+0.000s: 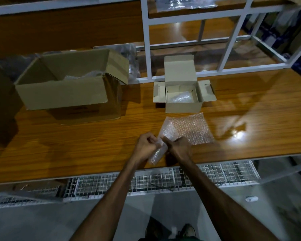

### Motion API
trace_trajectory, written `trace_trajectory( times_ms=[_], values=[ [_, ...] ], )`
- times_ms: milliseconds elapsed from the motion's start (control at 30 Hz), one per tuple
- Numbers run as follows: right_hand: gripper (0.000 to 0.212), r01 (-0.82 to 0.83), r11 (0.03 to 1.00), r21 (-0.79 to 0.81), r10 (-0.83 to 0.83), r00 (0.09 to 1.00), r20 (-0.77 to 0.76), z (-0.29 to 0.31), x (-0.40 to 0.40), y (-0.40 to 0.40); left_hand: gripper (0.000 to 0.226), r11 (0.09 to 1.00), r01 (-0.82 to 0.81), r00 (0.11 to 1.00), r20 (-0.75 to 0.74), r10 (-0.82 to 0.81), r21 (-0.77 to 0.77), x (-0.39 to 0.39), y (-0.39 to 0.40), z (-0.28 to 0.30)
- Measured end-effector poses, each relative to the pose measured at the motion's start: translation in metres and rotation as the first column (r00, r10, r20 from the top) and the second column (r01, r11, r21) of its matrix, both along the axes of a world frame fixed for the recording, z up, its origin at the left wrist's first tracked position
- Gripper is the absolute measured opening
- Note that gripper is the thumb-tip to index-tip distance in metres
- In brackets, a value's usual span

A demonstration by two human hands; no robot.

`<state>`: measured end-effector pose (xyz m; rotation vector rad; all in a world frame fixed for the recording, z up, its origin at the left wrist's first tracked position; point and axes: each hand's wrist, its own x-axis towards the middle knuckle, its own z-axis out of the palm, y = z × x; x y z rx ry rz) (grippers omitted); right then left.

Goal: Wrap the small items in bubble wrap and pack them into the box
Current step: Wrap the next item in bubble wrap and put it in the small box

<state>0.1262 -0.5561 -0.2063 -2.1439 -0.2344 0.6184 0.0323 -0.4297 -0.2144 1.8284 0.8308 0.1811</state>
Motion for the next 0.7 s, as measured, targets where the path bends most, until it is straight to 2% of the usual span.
trace_trajectory(
  times_ms=[33,100,200,333,433,500,633,700],
  values=[
    [0.081,0.004,1.0,0.028,-0.003,0.999,-0.037,-0.003,0.002,-0.002,0.015,0.999,-0.013,1.0,0.016,0.014,-0.031,0.001,0.002,0.003],
    [0.072,0.022,0.997,0.077,-0.012,0.992,-0.127,-0.006,0.005,-0.005,0.014,1.0,-0.008,1.0,0.018,0.008,-0.026,0.006,0.004,0.008],
    [0.059,0.049,0.991,0.127,-0.018,0.971,-0.24,-0.007,0.01,-0.012,0.026,0.996,0.086,0.995,-0.046,-0.087,-0.034,0.014,0.003,0.009],
    [0.052,0.068,0.981,0.184,0.005,0.929,-0.371,-0.002,0.019,-0.026,0.047,0.972,0.229,0.966,-0.11,-0.233,-0.048,0.022,0.004,0.005],
    [0.044,0.059,0.982,0.177,0.02,0.911,-0.413,0.003,0.024,-0.035,0.035,0.96,0.279,0.948,-0.148,-0.281,-0.039,0.026,-0.001,0.008],
    [0.041,0.079,0.985,0.156,-0.003,0.899,-0.439,0.003,0.026,-0.039,0.033,0.958,0.285,0.941,-0.185,-0.284,-0.022,0.03,-0.006,0.007],
    [0.045,0.118,0.981,0.153,-0.041,0.9,-0.435,-0.002,0.026,-0.046,0.045,0.97,0.235,0.948,-0.235,-0.214,0.067,0.034,-0.017,0.003],
    [0.047,0.125,0.983,0.137,-0.049,0.887,-0.459,-0.003,0.021,-0.05,0.052,0.986,0.168,0.967,-0.194,-0.163,0.012,0.033,-0.02,0.004]
  ],
)
